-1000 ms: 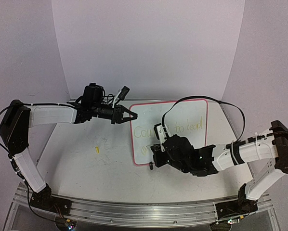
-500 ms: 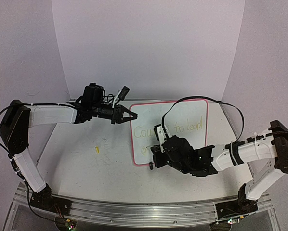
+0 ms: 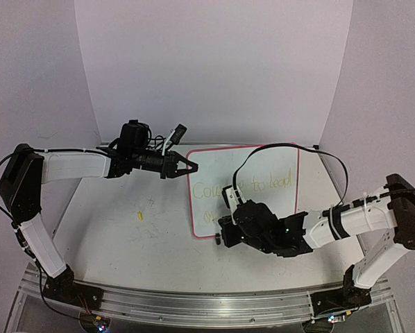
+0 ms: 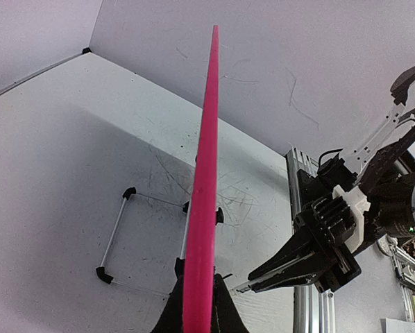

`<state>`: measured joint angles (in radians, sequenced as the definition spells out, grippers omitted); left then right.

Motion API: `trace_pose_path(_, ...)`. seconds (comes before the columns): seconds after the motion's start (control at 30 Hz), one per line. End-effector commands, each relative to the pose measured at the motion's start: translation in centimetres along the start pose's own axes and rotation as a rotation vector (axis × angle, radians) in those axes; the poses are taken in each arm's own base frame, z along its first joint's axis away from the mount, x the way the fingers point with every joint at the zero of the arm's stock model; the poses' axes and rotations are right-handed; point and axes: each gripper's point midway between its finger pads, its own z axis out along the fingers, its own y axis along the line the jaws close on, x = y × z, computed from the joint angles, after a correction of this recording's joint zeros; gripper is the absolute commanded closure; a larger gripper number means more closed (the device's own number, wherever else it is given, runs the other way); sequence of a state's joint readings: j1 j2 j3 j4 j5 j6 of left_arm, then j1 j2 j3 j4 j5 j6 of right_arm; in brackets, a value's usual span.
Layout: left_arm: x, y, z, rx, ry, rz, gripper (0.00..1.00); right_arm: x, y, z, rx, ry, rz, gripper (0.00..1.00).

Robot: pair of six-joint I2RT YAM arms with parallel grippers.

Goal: Write a sentence on the whiteboard
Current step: Write a sentence at the center of the board.

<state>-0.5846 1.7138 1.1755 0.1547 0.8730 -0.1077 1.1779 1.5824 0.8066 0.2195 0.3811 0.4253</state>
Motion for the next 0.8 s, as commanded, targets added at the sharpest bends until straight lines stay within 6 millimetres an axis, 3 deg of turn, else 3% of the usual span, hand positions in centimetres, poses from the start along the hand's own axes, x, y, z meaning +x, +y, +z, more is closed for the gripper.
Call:
trace_pose_path(0.0, -1.1, 0.8, -1.0, -0.098, -0.022, 0.072, 1.0, 1.4, -0.5, 0.5, 0.022, 0.027, 0.001, 1.0)
trace_pose_path(0.23, -1.1, 0.7, -1.0, -0.098, -0.022, 0.073, 1.0, 0.8, -0.5, 0.4, 0.03, 0.009, 0.002, 1.0)
trace_pose_path(0.5, -1.1, 0.7, -0.9, -0.097, -0.021, 0.073, 1.0, -2.1, -0.1, 0.1, 0.047, -0.061, 0.011, 1.0)
trace_pose_path(0.77, -1.1, 0.7, -1.0, -0.098, -0.022, 0.075, 1.0, -3.4, -0.4, 0.1, 0.062, -0.089, 0.007, 1.0)
